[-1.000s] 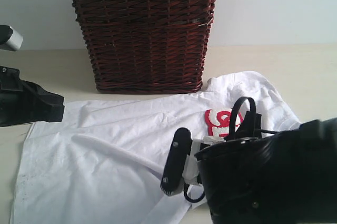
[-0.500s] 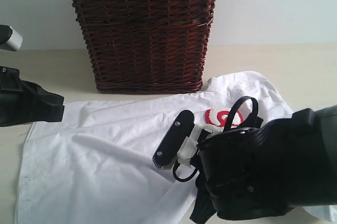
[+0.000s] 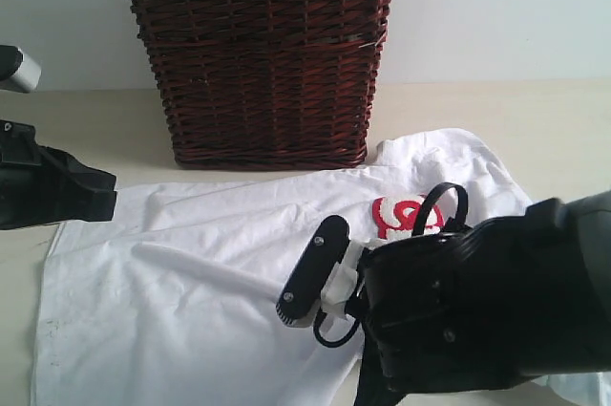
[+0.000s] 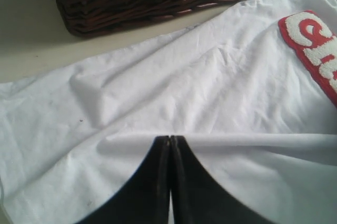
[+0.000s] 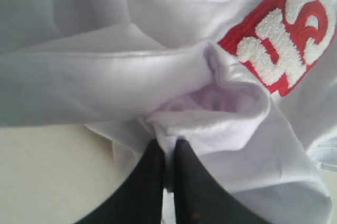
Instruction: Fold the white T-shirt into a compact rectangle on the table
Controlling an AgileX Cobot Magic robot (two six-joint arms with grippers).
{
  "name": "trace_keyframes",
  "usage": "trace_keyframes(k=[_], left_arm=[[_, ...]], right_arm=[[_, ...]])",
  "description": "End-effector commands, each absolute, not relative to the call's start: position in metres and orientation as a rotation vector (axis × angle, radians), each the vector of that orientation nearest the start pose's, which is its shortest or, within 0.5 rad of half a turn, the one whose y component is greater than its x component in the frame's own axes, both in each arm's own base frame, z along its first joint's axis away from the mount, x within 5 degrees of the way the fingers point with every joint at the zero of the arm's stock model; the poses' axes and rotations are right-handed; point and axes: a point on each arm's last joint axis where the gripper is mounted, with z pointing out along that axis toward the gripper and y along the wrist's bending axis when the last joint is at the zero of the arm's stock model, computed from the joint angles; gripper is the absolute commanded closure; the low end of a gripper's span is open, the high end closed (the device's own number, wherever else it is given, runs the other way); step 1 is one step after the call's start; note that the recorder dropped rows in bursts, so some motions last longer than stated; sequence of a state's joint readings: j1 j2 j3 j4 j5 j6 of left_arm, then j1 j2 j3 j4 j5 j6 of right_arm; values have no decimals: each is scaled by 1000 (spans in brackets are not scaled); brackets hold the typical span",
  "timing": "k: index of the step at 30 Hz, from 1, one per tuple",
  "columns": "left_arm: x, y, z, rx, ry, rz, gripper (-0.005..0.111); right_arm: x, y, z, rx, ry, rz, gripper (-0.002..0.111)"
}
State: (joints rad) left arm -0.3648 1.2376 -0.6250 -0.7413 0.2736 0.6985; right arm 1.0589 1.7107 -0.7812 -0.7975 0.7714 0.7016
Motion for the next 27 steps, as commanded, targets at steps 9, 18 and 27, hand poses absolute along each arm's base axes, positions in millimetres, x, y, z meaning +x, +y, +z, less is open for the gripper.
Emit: trace_keyframes(k=[9, 18, 27], left_arm=[[217, -99, 237, 475, 2261, -403, 107], [218, -99, 237, 472, 2256, -398, 107], [217, -99, 237, 479, 2259, -400, 107]], right_arm=[[141, 198, 196, -1503, 2470, -256, 108], [95, 194, 200, -2005, 2628, 147, 108], [73, 198, 208, -2185, 2622, 499, 108]])
